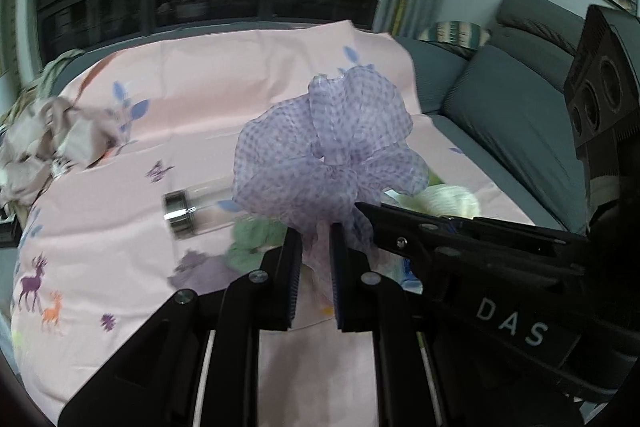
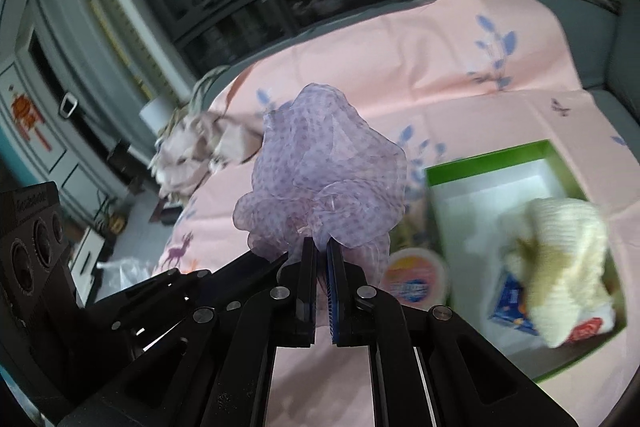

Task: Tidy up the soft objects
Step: 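Carry the scrunchie over the green box and open the right gripper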

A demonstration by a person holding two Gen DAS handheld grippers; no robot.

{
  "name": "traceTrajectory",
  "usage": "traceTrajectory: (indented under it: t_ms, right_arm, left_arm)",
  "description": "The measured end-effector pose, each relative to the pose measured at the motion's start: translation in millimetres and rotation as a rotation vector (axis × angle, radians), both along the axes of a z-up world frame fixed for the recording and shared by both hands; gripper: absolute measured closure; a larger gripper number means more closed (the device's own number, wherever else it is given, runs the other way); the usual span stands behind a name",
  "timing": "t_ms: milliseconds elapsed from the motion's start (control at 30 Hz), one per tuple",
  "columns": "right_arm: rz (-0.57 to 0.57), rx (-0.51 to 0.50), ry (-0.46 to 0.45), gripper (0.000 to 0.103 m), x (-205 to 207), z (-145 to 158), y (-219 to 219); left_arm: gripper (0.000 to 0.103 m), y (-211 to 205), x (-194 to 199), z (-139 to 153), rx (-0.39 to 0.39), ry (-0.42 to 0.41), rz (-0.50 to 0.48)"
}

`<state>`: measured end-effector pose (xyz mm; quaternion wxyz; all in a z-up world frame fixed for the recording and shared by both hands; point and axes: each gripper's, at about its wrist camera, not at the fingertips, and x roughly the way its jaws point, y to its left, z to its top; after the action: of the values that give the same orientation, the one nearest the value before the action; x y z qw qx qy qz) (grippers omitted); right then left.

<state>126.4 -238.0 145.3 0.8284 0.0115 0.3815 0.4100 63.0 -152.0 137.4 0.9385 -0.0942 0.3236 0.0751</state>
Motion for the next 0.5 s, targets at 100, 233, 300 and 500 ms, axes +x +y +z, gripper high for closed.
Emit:
traceTrajectory:
  t_ms: [100,233,300,500]
  right_arm:
    - [-0.057,0.021,-0.005,0.096,10.9,4.0,-20.5]
    - [-0.122,0.056,0.015,0.096,27.8,3.7,-47.6]
    - [-0.145,0.066,0.017,0.096,38.4,3.6,-57.6]
    - [-0.215,0.124,0.113,0.095,75.9,-14.6,-86.4]
  left_arm:
    - [0.094,-15.7,15.9,1.5,-0.008,0.004,-0.042]
    - [0.094,-35.7,37.8,0.7,-0.009,0.007,-0.087]
    - [0.094,-43.1,51.4,-1.0,-0.022,0.014,-0.103]
    - [0.093,-55.1,86.4,-18.8,-0.108,0.07,-0.128]
